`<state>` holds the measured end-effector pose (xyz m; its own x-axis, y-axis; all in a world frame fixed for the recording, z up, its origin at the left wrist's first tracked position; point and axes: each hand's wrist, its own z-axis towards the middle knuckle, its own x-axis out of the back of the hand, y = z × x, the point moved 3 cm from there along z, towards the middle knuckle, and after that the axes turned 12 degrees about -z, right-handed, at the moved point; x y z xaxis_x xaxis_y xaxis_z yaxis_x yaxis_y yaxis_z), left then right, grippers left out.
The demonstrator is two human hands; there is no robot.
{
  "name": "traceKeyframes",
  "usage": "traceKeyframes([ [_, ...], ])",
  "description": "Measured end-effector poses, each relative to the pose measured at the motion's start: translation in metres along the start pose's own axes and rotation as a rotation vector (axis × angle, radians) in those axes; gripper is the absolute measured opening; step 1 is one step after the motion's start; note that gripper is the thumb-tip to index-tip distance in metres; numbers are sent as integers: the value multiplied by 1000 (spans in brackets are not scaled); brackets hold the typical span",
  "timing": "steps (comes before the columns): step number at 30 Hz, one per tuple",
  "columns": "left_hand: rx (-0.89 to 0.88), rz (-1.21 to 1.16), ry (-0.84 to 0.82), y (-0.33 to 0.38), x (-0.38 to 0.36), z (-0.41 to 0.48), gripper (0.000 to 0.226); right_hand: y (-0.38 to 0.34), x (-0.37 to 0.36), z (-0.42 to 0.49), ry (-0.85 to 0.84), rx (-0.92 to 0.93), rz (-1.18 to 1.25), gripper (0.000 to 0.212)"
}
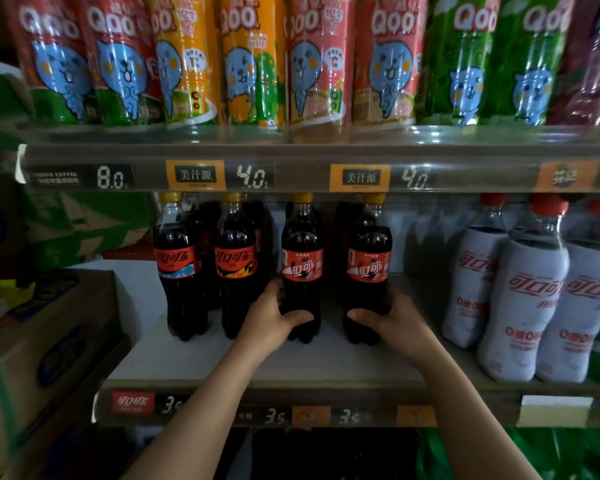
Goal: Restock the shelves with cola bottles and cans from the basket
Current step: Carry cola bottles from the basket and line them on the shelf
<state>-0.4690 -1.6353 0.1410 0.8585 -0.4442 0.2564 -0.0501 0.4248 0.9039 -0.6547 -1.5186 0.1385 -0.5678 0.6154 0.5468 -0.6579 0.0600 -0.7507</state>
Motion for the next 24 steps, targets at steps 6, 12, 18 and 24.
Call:
traceKeyframes([
  [6, 2, -5, 24, 2, -2, -4, 70, -1, -5, -1, 20, 8, 9, 70],
  [12, 1, -12, 48, 3, -6, -8, 67, 1, -6, 0, 17, -1, 24, 68],
  [18, 6, -15, 49, 3, -8, -9, 63, -1, -4, -1, 15, 14, 0, 65],
  [24, 15, -45, 53, -2, -7, -8, 59, -2, 0, -2, -30, 28, 24, 56],
])
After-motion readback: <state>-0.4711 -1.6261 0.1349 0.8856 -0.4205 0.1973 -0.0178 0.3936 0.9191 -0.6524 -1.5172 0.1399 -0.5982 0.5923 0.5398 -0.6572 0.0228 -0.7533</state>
